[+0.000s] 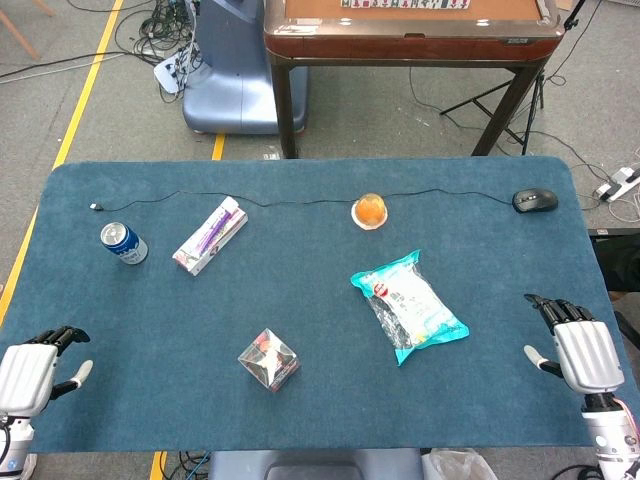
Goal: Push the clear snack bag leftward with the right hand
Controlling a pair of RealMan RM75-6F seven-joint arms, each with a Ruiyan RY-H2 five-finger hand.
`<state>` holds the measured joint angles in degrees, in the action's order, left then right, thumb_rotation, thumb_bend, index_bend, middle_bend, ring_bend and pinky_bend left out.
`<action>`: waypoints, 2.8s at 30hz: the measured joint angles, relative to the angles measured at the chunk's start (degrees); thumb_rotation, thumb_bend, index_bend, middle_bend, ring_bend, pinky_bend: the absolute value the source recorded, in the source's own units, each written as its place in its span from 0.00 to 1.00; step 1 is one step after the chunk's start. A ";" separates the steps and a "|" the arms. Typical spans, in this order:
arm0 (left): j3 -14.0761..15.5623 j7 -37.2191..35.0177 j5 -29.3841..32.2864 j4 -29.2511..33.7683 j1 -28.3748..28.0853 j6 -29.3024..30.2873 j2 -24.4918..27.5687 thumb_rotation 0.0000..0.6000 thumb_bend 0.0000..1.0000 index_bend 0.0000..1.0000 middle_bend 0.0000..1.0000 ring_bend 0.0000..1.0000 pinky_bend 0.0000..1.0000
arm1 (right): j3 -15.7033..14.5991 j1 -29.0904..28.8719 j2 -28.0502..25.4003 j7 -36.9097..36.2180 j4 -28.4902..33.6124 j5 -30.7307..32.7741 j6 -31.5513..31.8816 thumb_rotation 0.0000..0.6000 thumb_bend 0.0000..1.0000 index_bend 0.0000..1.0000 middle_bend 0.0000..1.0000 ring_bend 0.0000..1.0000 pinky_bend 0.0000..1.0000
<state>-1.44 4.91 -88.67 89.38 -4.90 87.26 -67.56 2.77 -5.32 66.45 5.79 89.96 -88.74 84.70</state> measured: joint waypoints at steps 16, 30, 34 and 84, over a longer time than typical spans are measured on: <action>-0.20 -0.53 0.77 -0.11 0.84 0.91 0.34 1.00 0.25 0.45 0.44 0.47 0.62 | 0.19 -0.78 0.21 0.59 0.11 -0.40 -0.45 1.00 0.16 0.23 0.32 0.26 0.39; -0.27 -1.39 1.31 -0.88 0.11 -0.83 -0.05 1.00 0.25 0.45 0.44 0.47 0.62 | 1.18 -3.39 0.99 4.46 -1.84 -1.41 -2.06 1.00 0.00 0.11 0.09 0.03 0.17; -0.47 -1.65 1.81 -1.04 0.14 -0.92 0.01 1.00 0.25 0.45 0.44 0.47 0.62 | 1.77 -5.53 1.06 6.82 -2.97 -2.26 -3.60 1.00 0.00 0.01 0.02 0.00 0.11; -2.07 -7.83 4.90 -2.14 1.87 0.29 2.44 1.00 0.25 0.45 0.44 0.47 0.62 | -0.63 -20.10 19.87 19.89 -16.53 -0.23 -21.47 1.00 0.00 0.00 0.00 0.00 0.00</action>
<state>-3.51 -2.92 -83.77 87.23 -3.02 87.55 -65.13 2.14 -25.41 86.32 25.68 73.42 -88.98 63.23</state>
